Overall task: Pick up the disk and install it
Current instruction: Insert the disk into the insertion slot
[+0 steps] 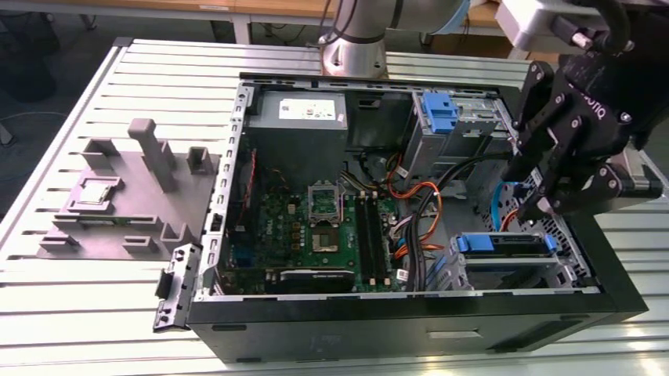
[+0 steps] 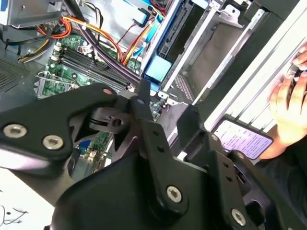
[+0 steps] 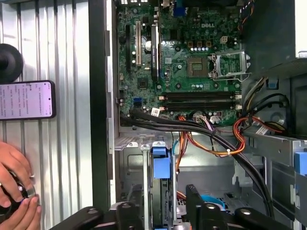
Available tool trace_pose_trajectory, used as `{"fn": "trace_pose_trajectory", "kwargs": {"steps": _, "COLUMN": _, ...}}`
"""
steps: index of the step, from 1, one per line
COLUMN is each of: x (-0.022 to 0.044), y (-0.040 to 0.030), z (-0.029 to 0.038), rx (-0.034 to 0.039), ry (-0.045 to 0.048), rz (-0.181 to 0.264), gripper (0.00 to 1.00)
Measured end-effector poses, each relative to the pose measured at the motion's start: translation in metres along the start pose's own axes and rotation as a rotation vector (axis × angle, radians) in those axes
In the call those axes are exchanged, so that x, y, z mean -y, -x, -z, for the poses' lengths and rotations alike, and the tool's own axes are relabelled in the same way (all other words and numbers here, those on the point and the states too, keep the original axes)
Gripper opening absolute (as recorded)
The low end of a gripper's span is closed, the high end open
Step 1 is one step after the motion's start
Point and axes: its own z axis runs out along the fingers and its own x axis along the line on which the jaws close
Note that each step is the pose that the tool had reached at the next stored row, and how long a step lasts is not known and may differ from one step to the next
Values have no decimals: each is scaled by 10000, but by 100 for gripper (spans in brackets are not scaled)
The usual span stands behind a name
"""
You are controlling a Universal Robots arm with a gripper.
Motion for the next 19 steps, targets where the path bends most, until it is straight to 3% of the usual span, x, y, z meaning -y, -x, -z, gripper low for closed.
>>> {"fn": "trace_pose_trajectory", "kwargs": {"steps": 2, "x": -1, "y": 0, "z": -35, "rx": -2, "ry": -1, "rz": -1, "gripper": 48}}
{"fn": "trace_pose_trajectory", "kwargs": {"steps": 8, "x": -1, "y": 1, "z": -145, "rx": -1, "ry": -1, "rz": 0, "gripper": 18}}
{"fn": "trace_pose_trajectory", "kwargs": {"steps": 11, "x": -1, "y": 2, "z": -199, "rx": -2, "ry": -1, "rz": 0, "gripper": 10}}
{"fn": "trace_pose_trajectory", "kwargs": {"steps": 19, "x": -1, "y": 4, "z": -344, "rx": -2, "ry": -1, "rz": -1, "gripper": 10}}
